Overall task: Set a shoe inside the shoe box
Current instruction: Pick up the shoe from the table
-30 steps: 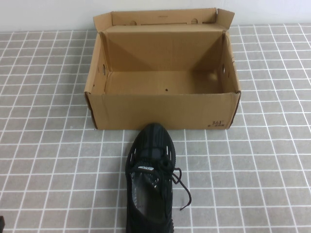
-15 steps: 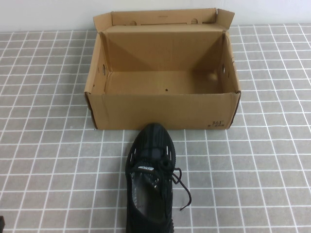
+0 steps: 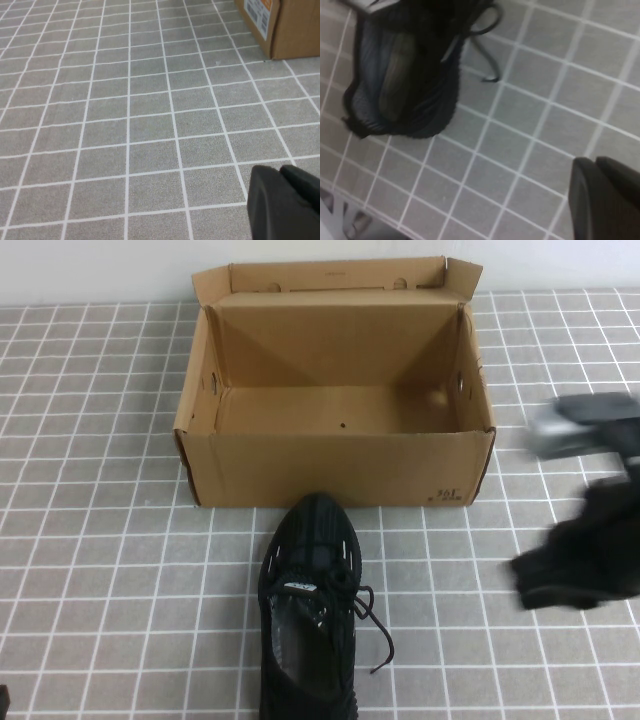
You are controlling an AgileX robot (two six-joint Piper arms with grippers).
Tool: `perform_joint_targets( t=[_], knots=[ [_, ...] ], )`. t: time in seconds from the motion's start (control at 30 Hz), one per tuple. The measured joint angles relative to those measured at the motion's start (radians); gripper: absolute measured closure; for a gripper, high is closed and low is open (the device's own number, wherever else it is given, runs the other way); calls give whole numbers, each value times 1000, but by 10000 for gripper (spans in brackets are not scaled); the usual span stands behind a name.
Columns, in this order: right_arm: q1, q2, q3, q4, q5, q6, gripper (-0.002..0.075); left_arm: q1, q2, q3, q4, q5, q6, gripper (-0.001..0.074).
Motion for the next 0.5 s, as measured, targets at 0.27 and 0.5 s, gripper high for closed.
perform_joint_targets(
  t=[0.27, 0.5],
  knots=[
    [316, 253, -230, -97, 27, 97, 731, 0, 0, 0, 0, 0, 0, 735],
    [348, 392, -352, -104, 64, 123, 475, 0, 0, 0, 0, 0, 0, 735]
  ],
)
